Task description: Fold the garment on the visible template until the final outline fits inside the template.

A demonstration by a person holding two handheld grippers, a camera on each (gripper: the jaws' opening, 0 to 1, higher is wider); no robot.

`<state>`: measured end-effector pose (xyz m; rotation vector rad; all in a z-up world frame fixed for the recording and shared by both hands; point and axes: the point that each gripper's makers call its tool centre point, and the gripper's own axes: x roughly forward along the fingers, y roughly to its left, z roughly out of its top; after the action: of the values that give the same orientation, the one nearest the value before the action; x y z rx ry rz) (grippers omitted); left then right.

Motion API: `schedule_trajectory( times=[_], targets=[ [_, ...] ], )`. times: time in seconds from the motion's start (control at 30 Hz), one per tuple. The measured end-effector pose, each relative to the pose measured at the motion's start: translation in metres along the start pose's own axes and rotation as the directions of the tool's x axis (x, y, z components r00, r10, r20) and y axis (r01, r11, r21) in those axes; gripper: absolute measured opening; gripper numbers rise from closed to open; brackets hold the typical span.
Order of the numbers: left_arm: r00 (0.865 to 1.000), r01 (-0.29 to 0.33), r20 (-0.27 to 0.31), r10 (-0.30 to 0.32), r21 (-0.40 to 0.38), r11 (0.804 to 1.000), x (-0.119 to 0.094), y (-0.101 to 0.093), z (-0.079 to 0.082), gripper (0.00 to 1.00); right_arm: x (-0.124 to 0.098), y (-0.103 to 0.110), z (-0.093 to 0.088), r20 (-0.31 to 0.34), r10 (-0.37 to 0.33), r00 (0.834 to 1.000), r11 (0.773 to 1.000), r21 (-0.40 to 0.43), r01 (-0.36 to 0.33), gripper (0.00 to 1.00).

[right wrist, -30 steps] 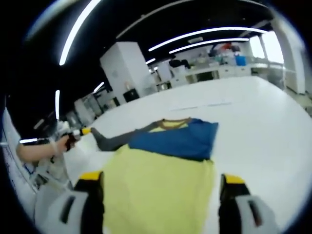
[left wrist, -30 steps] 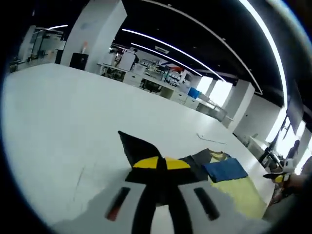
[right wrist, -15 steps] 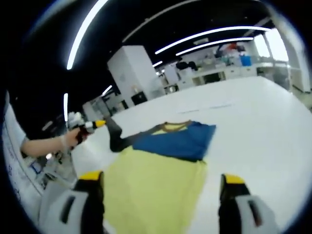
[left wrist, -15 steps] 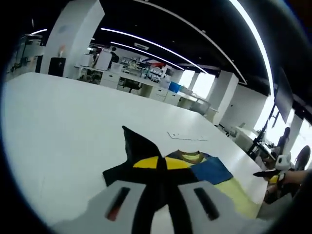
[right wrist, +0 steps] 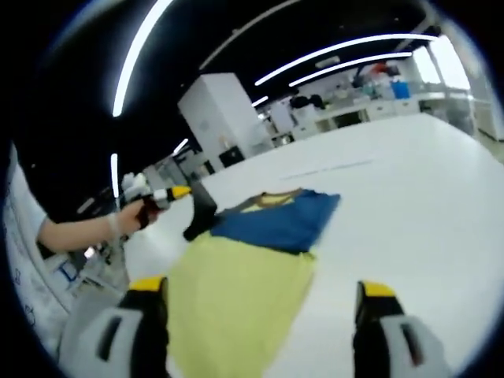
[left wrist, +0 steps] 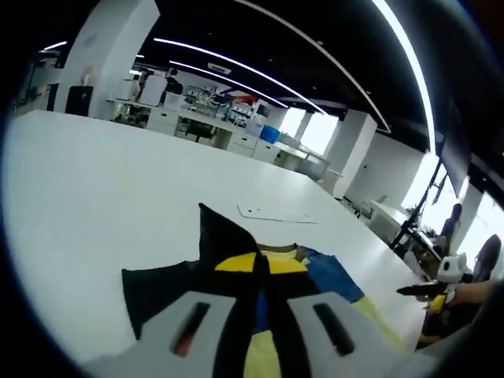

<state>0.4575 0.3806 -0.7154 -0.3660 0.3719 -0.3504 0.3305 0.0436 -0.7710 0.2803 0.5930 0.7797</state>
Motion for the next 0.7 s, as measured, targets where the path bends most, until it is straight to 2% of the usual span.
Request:
schedule_trajectory(
  times=[0.07,0.1,0.27,0.33,0.37,0.43,0.6,0.67,0.7],
  targets=[
    [1.000,0.012,0.004,-0.011,-0.007,1.000,0.011,-0.020,-0.002,0.00,0.002,-0.002,0.001,0.001,0.009,1.000,1.000,0.006,-0.009,0.99],
    [1.000,0.017,0.005,-0.017,-0.011,1.000,0.012,-0.021,-0.003,0.00,0.003,-0.003,0.002,0.001,0.013,1.000,1.000,0.005,-0.013,0.99],
    [0.998,0.055,0.008,-0.055,-0.028,0.998,0.031,-0.051,-0.012,0.00,0.009,-0.013,0.003,0.003,0.028,1.000,1.000,0.008,-0.028,0.99],
    [0.997,0.079,0.007,-0.079,-0.038,0.996,0.039,-0.055,-0.014,0.00,0.010,-0.014,0.003,0.006,0.029,1.000,1.000,0.009,-0.029,0.99],
    [0.996,0.093,0.001,-0.093,-0.042,0.995,0.047,-0.068,-0.016,0.00,0.011,-0.014,0.003,0.012,0.031,0.999,0.999,0.015,-0.031,0.99],
    [0.994,0.107,-0.012,-0.108,-0.042,0.993,0.054,-0.079,-0.023,0.00,0.011,-0.013,0.002,0.016,0.031,0.999,0.999,0.020,-0.031,0.99],
    [0.988,0.148,-0.045,-0.149,-0.035,0.988,0.073,-0.101,-0.041,0.00,0.008,-0.019,-0.004,0.024,0.024,0.999,0.999,0.038,-0.025,0.98],
    [0.984,0.166,-0.056,-0.168,-0.043,0.985,0.083,-0.101,-0.048,0.00,0.005,-0.020,-0.007,0.026,0.018,0.999,0.999,0.047,-0.019,0.98],
    [0.982,0.172,-0.065,-0.175,-0.045,0.984,0.088,-0.109,-0.050,0.00,0.003,-0.020,-0.009,0.026,0.014,1.000,0.999,0.049,-0.015,0.98]
  ],
)
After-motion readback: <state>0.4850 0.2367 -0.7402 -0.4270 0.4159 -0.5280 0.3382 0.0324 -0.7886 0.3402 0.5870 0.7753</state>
